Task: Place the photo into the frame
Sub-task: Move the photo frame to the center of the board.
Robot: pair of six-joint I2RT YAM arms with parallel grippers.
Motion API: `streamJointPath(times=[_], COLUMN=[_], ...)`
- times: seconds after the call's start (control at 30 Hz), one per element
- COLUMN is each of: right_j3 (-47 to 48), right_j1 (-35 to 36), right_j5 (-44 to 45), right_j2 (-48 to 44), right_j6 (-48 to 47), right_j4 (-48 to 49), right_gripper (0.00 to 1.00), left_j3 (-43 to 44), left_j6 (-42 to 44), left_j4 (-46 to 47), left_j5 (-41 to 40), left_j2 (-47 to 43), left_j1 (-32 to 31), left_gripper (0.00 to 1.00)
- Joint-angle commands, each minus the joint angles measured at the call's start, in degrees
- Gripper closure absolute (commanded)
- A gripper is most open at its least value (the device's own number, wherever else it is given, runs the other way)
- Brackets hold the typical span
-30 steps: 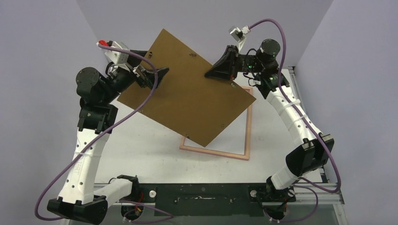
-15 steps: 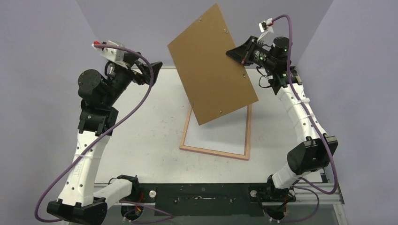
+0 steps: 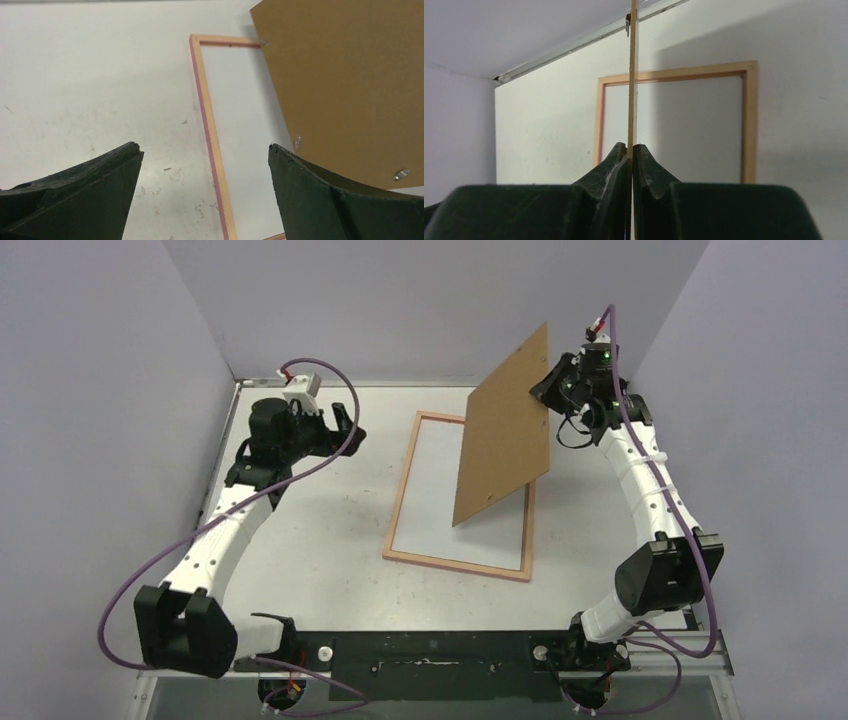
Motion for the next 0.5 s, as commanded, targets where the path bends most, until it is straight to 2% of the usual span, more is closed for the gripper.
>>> streamJointPath(times=[0.0,0.13,0.23,0.37,0.47], right_j3=[1.7,1.8,1.1,0.6,-0.3], right_j1=[-2.0,-2.9,-3.6,-4.5,-4.9], right_j5=[8.5,8.3,7.8,7.1,6.2], right_j2=[-5.5,-5.2,-5.7,-6.0,-6.2], right_j6=[1.4,2.2,2.9,3.3,3.8], right_j4=[-1.2,-2.6,-2.8,-3.6,-3.7], right_gripper=[1.00,1.00,1.00,1.00,1.00], left_j3=[2.0,-0.2,1.6,6.7,9.2], left_j6=[-3.2,-1.3,-0.6,-5.5,-6.8], left_j4=[-3.9,-2.3,-3.5,-6.0,-5.6], left_j5=[6.1,6.2,3.3,3.8,4.0], left_j2=[8.6,15.8,20.7,28.5,33.5], left_j1=[0.6,-3.4,-6.2,-7.1,-9.0], left_gripper=[0.03,0.03,0.03,0.20,0.26])
